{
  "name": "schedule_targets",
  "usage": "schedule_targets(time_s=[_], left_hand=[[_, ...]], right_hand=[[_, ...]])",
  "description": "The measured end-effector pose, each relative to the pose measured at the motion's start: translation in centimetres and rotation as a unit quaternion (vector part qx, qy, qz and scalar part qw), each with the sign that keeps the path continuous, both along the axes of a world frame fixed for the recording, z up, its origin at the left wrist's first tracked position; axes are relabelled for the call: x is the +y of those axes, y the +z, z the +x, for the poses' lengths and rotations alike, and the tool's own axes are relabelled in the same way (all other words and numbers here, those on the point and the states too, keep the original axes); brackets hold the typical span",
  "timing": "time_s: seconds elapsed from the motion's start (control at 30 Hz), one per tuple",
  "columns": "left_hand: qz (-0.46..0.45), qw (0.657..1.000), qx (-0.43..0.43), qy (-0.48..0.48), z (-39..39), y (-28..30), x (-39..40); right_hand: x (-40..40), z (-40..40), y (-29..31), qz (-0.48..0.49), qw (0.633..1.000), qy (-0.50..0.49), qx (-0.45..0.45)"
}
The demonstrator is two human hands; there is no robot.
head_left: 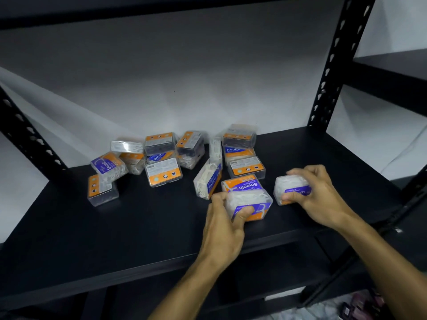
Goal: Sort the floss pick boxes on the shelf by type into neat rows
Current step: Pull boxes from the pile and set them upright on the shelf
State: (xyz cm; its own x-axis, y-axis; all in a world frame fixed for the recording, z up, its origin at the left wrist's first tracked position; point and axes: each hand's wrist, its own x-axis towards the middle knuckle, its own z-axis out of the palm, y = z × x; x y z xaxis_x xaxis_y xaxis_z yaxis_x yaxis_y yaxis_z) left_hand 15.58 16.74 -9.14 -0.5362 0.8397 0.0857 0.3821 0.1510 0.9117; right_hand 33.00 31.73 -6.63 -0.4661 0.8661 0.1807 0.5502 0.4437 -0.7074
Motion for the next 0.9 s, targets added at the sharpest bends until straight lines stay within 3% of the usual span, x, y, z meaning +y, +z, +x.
schedule_targets(time_s=[0.1,0.23,0.47,0.9], left_hand=[[-0.011,0.989,0.138,0.058,0.6,-0.4,0.0],[-0.036,0.976,0.199,0.084,0.8,0.0,0.7],[-0.084,0.964,0.231,0.099,1.2,1.0,2.2],[-0.095,0.961,0.247,0.084,0.4,1.7,3.8]], right_hand=[[0.3,0.4,-0.2,-0.003,1.0,0.025,-0.013],[0.8,0.6,0.2,-0.011,0.998,0.045,-0.032],[1.2,0.7,0.6,-0.005,0.998,0.044,-0.037],[2.3,0.6,0.6,0.003,0.998,0.041,-0.043]])
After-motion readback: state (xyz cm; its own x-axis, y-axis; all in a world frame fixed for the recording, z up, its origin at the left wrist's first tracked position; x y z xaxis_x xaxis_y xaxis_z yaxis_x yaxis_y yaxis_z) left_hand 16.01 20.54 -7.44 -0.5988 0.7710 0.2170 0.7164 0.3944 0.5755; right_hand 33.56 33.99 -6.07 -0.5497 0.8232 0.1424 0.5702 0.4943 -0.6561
